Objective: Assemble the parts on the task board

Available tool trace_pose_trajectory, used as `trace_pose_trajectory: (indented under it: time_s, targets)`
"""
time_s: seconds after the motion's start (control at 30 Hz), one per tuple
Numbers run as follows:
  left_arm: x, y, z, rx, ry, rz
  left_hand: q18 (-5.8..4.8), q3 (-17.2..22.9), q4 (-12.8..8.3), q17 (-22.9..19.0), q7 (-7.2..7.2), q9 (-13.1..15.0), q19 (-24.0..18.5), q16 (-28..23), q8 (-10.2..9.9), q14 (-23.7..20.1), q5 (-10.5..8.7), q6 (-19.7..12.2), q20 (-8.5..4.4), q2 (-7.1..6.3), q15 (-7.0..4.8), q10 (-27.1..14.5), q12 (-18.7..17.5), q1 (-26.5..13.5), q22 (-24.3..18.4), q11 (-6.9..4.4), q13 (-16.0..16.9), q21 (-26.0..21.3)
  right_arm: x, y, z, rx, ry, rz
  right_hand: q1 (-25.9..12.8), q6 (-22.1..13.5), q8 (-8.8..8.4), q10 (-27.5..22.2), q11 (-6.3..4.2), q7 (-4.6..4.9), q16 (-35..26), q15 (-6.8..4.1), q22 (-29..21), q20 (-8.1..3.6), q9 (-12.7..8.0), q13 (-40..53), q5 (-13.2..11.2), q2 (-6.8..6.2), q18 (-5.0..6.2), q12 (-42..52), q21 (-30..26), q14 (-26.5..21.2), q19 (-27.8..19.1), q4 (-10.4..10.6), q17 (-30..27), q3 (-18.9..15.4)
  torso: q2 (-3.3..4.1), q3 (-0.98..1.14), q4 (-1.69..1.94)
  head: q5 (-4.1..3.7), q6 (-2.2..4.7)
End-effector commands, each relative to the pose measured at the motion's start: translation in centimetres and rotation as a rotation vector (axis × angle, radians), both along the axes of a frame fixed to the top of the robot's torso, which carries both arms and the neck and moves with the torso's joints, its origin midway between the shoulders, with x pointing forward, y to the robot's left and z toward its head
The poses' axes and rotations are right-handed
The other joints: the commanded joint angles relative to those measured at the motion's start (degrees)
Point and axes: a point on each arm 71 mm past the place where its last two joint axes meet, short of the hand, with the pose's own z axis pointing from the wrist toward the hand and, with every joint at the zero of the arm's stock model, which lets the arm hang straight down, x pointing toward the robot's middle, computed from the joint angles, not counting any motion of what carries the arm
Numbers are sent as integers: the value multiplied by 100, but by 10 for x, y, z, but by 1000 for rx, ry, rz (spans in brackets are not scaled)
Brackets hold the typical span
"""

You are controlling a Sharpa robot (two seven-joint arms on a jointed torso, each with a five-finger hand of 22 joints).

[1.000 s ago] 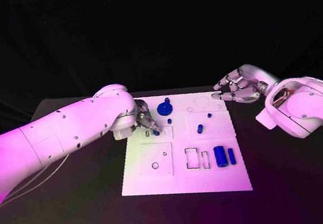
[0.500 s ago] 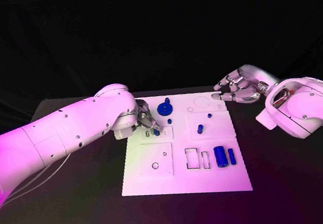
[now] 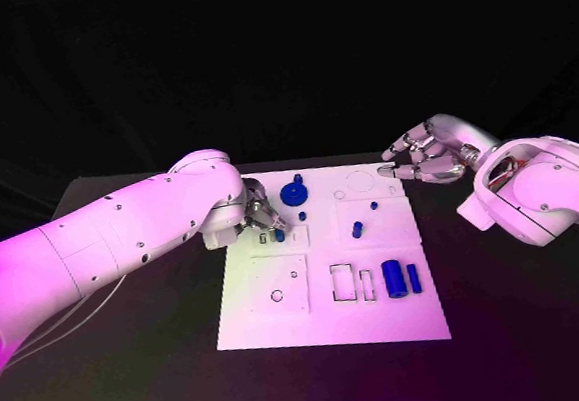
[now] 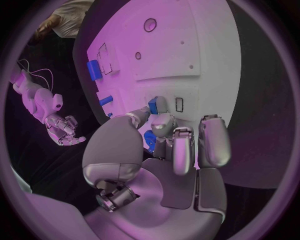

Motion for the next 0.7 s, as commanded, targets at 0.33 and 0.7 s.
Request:
trace_pose_trajectory:
  time_s: [0.33, 0.7]
  targets:
    - [1, 1, 0, 11, -7, 7, -83, -450, 151, 1407, 55, 11, 25, 34, 8, 573, 26, 15, -9, -124, -35, 8, 11, -371, 3, 23, 7, 27, 0, 1, 0, -5, 0, 12, -9, 28, 22, -24, -35, 7, -45, -39, 905, -45, -11, -18, 27, 50, 54, -27, -42, 372, -18, -2, 523, -45, -4, -2, -1, -11, 11]
    - [0, 2, 0, 14, -7, -1, -84, -576, 65, 1407, 47, 21, 26, 34, 14, 573, 27, 12, -14, -170, -42, 6, 10, -269, 11, 15, 10, 30, -1, 0, 0, -6, 0, 11, -9, 28, 22, -24, -35, 7, -45, -39, 905, -45, -11, -18, 27, 50, 54, -27, -42, 372, -18, -2, 523, -45, 1, -2, 0, -14, 8]
